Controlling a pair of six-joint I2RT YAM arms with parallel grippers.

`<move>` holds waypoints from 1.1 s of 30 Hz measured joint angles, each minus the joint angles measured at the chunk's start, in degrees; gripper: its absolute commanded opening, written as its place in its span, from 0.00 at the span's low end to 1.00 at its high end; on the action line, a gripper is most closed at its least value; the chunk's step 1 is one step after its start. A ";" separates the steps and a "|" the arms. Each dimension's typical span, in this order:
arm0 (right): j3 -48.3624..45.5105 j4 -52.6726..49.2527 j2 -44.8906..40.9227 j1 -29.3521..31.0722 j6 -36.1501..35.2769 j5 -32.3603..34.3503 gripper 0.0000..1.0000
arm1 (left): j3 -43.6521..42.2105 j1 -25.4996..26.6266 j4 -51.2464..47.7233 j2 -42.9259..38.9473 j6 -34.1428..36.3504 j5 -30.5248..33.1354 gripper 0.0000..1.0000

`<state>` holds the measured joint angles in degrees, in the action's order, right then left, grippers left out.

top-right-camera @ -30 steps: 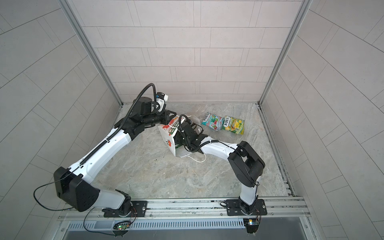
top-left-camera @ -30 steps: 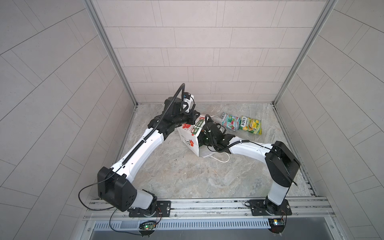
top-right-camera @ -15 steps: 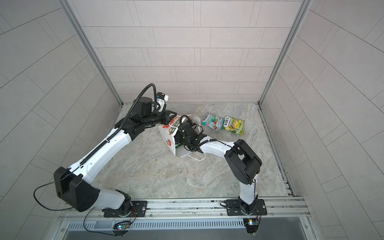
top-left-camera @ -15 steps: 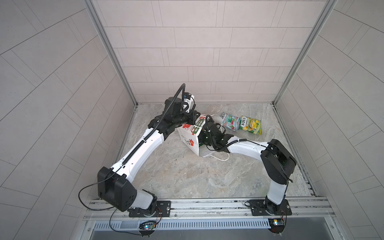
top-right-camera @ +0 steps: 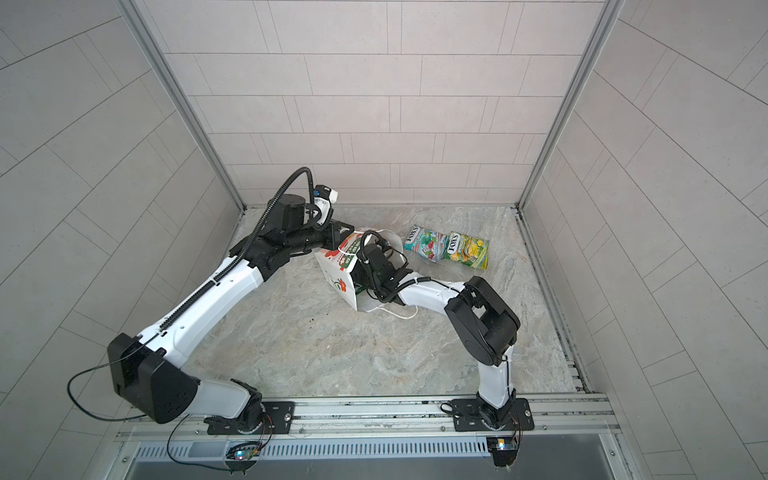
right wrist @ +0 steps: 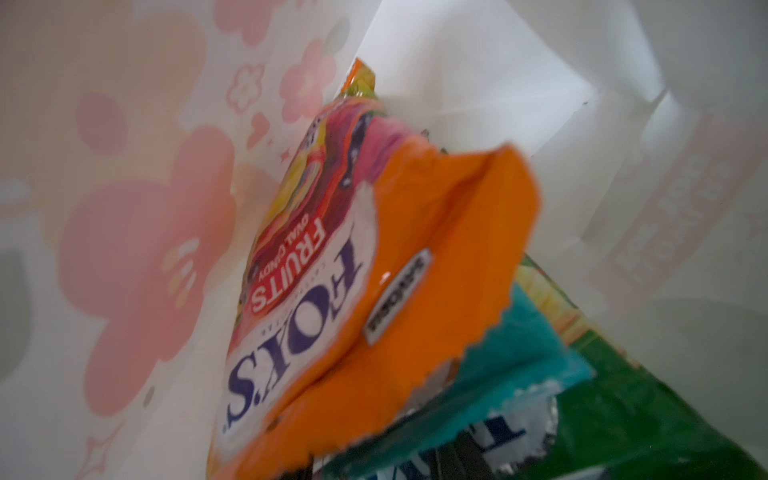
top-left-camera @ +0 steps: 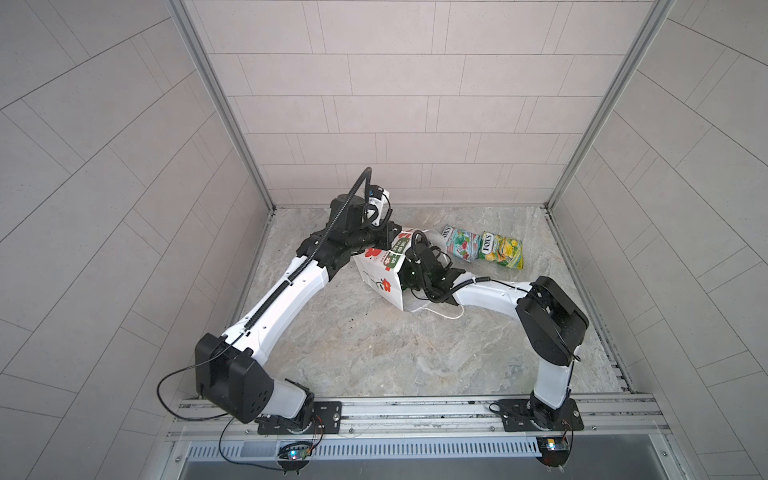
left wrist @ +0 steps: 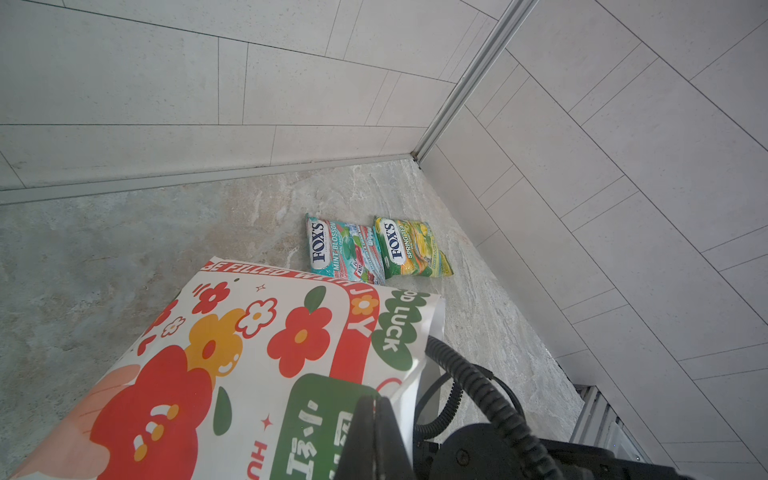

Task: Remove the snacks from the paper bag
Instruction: 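Lower the right gripper into the bag onto the stacked orange, teal and green packets, then grasp a teal Mint Blossom packet with the right gripper and lift it upward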

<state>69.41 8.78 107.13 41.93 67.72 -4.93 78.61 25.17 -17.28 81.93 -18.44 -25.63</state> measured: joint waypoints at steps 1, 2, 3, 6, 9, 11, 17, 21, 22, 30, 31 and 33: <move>-0.07 0.50 0.22 0.00 0.61 0.35 0.43 | -0.02 0.00 0.00 0.00 0.02 0.00 0.00; -0.07 0.96 0.48 0.00 1.22 0.63 0.43 | -0.02 0.00 0.00 0.00 0.04 0.00 0.00; -0.07 1.33 0.66 0.00 1.60 0.90 0.42 | -0.02 0.00 0.00 0.00 0.07 0.00 0.00; -0.07 2.75 1.73 0.00 2.97 1.51 0.35 | -0.02 0.00 0.00 0.00 0.26 0.00 0.00; -0.07 3.87 2.47 0.00 4.22 1.90 0.15 | -0.02 0.00 0.00 0.00 0.48 0.04 0.00; -0.15 4.20 2.49 0.00 4.33 2.14 0.03 | -0.02 0.00 -0.07 0.00 0.85 0.31 0.00; -2.49 4.92 1.27 0.02 3.39 2.71 0.00 | -0.02 0.04 -0.87 -0.02 2.80 2.54 0.00; -4.07 3.52 -0.98 0.02 1.38 3.02 0.00 | -0.02 0.33 -2.12 -0.04 3.85 4.22 0.00; -4.37 3.06 -1.73 0.02 0.87 3.13 0.00 | -0.02 0.37 -2.38 -0.04 3.98 4.59 0.00; -7.32 -1.16 -8.70 0.00 -3.23 4.04 0.00 | -0.02 0.39 -3.13 -0.04 4.52 7.80 0.00; -7.65 -1.55 -9.35 0.00 -3.69 4.04 0.00 | -0.02 0.39 -3.10 -0.04 4.52 7.91 0.00; -8.22 -2.84 -10.78 0.02 -4.96 4.00 0.00 | -0.02 0.39 -3.10 -0.04 4.52 7.98 0.00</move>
<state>61.19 5.93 96.36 41.95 62.76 -0.93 78.59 25.56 -20.38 81.89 -13.91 -17.65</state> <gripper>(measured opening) 0.048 0.056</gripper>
